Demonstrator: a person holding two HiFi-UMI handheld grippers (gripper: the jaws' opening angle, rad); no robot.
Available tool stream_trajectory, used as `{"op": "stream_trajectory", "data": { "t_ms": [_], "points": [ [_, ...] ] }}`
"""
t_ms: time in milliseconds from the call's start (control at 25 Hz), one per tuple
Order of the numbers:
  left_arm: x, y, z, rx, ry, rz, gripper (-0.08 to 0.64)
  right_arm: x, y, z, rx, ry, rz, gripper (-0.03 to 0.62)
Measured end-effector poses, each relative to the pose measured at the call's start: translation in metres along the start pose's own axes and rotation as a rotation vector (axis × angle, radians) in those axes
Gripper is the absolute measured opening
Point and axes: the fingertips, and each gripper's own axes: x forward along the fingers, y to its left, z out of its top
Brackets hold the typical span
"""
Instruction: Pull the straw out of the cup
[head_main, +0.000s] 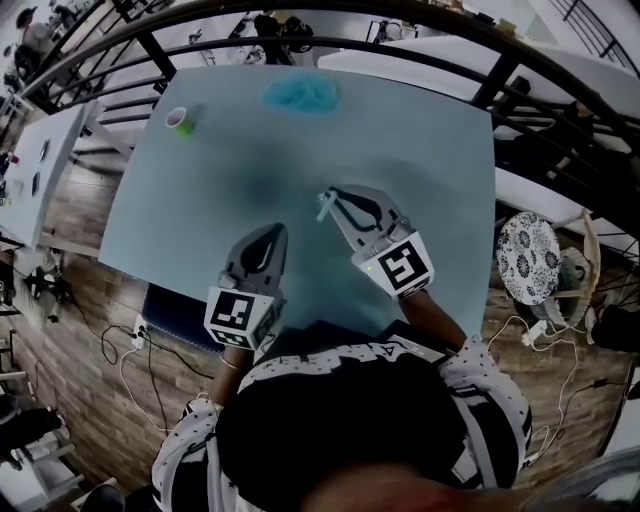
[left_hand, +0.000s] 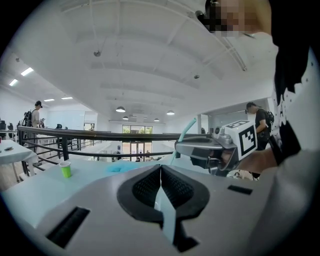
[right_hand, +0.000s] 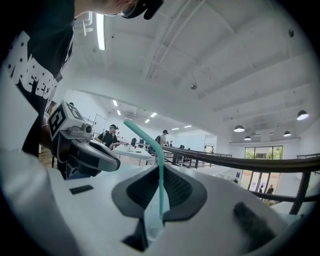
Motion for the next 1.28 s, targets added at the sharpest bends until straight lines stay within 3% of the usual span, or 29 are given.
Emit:
{"op": "stream_trajectory", "data": {
  "t_ms": [440,1280],
  "points": [
    [-0.008,0.000,0.008,0.016,-0.018,0.008,0.014,-0.004,-0.001,0.025,-0.019,-0.079,-0.032,0.043],
    [-0.011,0.003,0.015,0.012,-0.034,-0.015,0.013,-0.012,0.001,0.047,0.005,-0.098,-0.047,0.043]
  ]
}}
